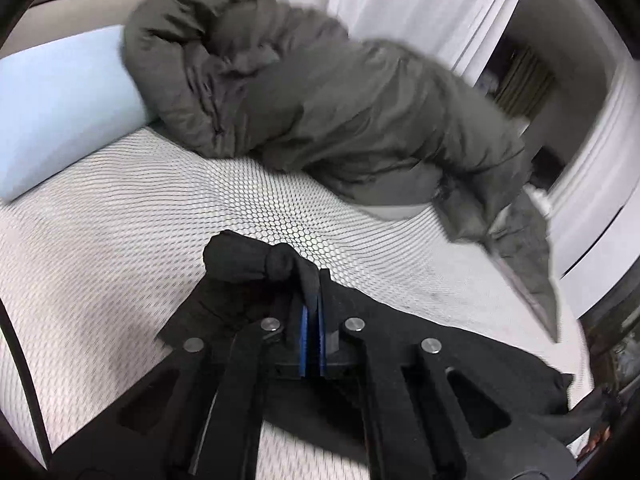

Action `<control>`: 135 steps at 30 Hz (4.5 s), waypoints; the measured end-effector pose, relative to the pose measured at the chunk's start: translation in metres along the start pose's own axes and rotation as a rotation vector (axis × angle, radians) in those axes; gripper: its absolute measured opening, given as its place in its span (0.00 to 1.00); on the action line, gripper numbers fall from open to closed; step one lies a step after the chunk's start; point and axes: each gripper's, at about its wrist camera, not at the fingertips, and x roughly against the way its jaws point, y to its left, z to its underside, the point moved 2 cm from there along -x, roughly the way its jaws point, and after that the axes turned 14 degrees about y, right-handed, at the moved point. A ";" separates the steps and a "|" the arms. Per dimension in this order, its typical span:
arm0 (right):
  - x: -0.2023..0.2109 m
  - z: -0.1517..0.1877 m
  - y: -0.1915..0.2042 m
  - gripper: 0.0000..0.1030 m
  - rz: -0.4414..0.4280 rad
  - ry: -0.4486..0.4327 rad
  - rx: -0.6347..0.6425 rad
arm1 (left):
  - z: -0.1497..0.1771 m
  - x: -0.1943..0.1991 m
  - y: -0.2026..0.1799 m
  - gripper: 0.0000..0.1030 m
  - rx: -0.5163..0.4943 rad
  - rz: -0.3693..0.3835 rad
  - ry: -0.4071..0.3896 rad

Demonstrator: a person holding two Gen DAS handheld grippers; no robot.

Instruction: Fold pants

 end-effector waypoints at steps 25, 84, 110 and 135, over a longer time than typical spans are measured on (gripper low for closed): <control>-0.035 0.102 -0.059 0.85 -0.014 0.282 -0.029 | 0.142 -0.054 -0.031 0.33 -0.153 -0.079 0.228; 0.025 0.116 0.017 0.91 0.219 0.274 0.464 | 0.198 0.030 -0.137 0.99 -0.433 0.077 0.089; -0.149 0.238 0.241 0.02 0.072 0.648 1.329 | 0.152 -0.021 -0.090 0.99 -0.389 0.005 0.148; 0.009 0.189 0.097 0.80 0.095 0.210 0.619 | 0.141 0.004 0.087 0.69 0.215 -0.090 0.117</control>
